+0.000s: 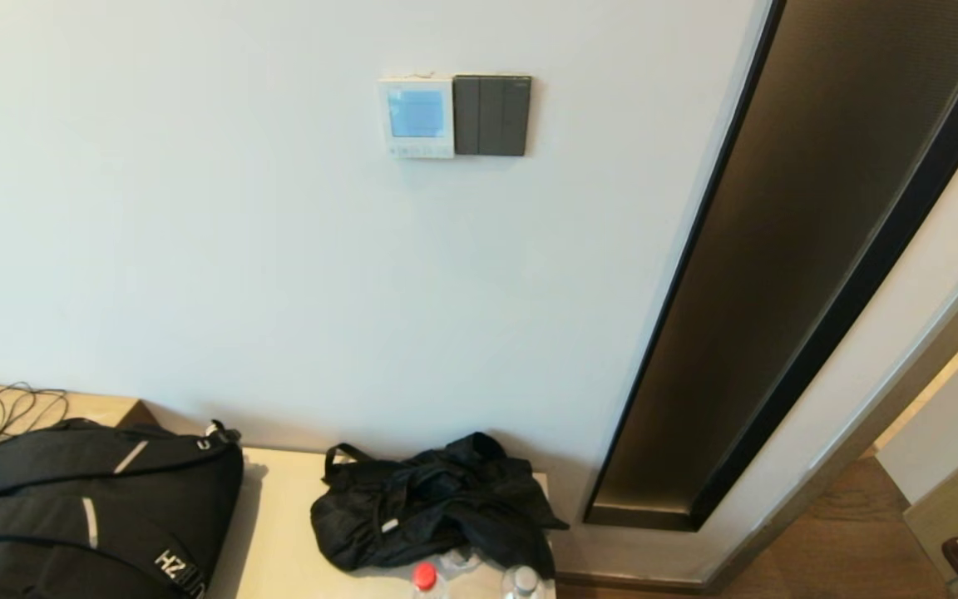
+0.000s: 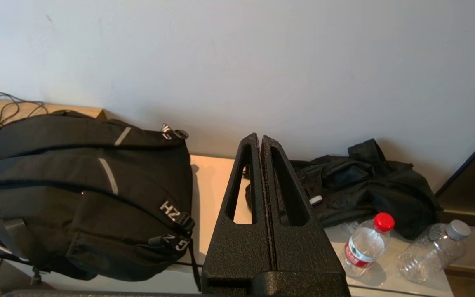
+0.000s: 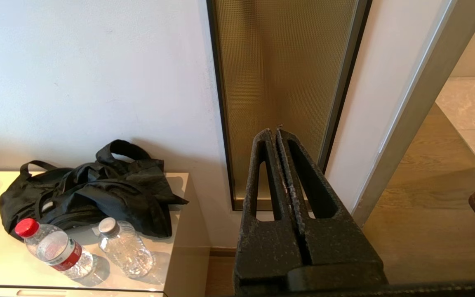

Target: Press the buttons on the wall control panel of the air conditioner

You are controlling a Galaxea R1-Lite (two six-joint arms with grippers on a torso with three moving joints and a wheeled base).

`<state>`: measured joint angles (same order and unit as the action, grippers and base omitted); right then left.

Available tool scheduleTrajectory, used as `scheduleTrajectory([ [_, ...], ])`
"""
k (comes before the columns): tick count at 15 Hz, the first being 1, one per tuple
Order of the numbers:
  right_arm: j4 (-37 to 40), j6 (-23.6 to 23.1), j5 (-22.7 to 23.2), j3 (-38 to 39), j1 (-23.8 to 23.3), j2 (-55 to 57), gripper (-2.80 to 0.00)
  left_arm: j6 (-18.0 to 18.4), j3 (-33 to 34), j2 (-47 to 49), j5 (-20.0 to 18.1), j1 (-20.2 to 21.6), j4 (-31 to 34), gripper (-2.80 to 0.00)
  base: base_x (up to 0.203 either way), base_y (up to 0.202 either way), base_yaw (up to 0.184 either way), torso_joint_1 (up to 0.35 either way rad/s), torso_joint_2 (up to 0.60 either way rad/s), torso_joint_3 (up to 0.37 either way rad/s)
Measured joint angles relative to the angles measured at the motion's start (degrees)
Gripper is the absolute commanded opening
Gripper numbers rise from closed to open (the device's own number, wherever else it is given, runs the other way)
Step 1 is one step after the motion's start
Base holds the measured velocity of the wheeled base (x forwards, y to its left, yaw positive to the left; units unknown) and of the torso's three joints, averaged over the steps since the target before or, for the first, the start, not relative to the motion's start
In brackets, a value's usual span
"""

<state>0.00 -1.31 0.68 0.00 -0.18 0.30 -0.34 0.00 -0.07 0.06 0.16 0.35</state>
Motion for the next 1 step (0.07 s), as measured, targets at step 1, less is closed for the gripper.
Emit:
scheduleTrajectory([
  [1,0.0,0.0,0.0,0.0,0.0,0.0,-2.8,0.0,0.0,0.0,0.0,0.0,0.0,-2.8,0.0,0.0,0.0,0.0,0.0,0.0],
])
